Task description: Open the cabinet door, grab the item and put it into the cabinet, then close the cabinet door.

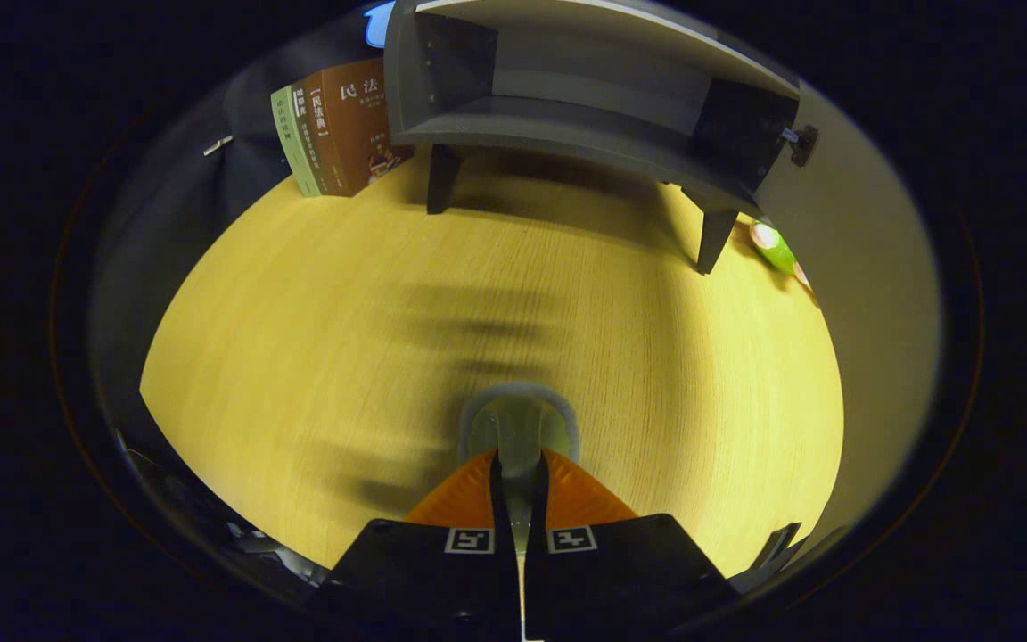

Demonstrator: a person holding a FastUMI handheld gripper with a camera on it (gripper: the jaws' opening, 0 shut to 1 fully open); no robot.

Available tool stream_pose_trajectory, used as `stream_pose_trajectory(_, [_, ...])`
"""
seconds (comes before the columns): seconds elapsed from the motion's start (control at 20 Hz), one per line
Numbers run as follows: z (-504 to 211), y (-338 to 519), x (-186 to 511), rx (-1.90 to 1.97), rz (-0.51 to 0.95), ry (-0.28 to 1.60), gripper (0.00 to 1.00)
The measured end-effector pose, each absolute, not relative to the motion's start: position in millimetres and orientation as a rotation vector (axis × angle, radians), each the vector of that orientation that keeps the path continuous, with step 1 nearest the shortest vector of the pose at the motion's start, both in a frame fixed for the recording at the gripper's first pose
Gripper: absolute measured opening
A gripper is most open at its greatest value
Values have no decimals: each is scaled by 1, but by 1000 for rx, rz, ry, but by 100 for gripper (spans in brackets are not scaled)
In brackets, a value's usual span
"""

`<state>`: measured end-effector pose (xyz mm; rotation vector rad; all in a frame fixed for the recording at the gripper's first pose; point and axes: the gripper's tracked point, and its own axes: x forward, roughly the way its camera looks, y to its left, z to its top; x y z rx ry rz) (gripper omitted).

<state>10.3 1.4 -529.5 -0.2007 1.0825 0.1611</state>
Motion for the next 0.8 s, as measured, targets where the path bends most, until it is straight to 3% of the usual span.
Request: stream_pose_trajectory(0.8, [-272, 6, 146, -153, 153, 611, 7])
